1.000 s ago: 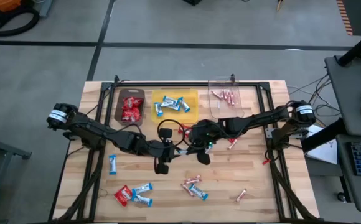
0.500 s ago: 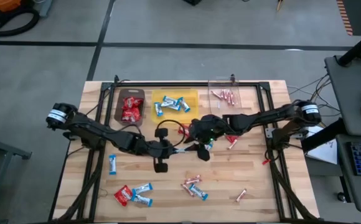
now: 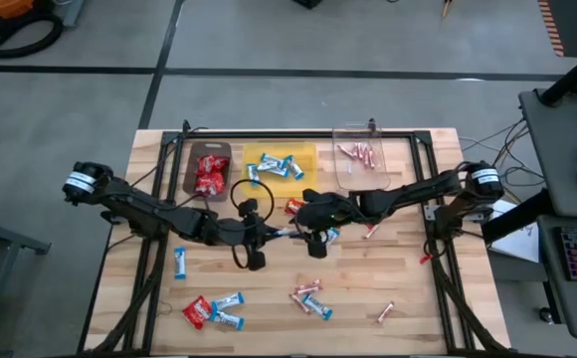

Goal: Sort candy
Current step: Put the white candy into the yellow bin

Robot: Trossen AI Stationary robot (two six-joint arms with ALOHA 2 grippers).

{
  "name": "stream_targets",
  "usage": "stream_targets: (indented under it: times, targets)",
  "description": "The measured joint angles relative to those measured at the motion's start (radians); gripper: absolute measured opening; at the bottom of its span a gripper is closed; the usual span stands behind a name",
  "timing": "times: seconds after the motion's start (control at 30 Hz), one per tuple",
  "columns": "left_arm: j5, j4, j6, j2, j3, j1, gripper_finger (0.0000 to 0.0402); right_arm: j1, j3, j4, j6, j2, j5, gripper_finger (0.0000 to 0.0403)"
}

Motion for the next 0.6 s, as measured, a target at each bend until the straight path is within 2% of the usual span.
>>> stream_targets:
  times: [0.17, 0.4, 0.6]
  targets:
    - [-0.003, 0.000, 0.001, 0.000, -0.007, 0.002, 0.0002, -0.003, -0.001, 0.025, -0.010, 0.005, -0.001, 0.0154]
    - [-0.020, 0.018, 0.030, 0.000, -0.004, 0.003, 0.0015, -0.003, -0.001, 0.033, -0.053, 0.003, -0.012, 0.0029]
    - [-0.038, 0.034, 0.067, 0.000, -0.005, 0.004, 0.0018, -0.014, -0.001, 0.048, -0.079, 0.003, -0.034, 0.0015]
